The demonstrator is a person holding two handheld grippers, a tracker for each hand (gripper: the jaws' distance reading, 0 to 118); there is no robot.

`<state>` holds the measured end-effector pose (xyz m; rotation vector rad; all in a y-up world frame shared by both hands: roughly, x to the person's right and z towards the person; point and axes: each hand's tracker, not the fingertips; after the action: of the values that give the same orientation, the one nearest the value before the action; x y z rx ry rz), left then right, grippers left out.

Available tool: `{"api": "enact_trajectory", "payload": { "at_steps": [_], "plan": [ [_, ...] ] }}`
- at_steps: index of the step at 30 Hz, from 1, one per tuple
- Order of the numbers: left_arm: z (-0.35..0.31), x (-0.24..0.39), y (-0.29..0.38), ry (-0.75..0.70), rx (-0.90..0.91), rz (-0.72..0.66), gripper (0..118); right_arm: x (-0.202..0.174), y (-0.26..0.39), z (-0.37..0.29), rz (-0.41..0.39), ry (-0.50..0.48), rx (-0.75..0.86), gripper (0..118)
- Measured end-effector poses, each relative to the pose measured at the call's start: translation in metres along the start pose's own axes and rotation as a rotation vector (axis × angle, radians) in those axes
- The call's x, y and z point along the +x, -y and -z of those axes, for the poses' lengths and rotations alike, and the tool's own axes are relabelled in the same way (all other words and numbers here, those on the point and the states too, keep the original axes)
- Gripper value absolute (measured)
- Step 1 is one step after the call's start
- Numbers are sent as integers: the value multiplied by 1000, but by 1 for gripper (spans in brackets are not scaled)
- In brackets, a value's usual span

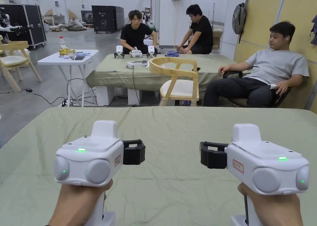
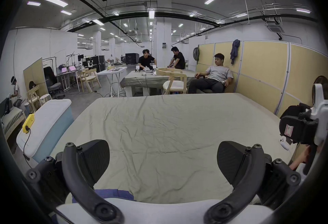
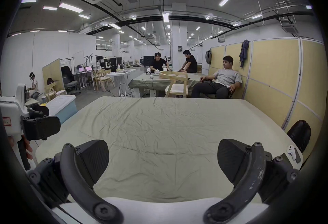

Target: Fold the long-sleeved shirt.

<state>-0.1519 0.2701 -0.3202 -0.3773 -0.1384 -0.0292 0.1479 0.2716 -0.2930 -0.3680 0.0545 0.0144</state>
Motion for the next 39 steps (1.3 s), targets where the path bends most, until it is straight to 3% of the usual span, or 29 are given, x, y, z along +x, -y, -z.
{"api": "enact_trajectory", "payload": {
  "at_steps": [25,39],
  "plan": [
    [-2,-5,0,-16,4,-13,118,1,2,3,-2,6,-9,118],
    [-6,-14,-10,15,-33,-151,118,1,5,3,-14,12,-13,118]
  ]
}}
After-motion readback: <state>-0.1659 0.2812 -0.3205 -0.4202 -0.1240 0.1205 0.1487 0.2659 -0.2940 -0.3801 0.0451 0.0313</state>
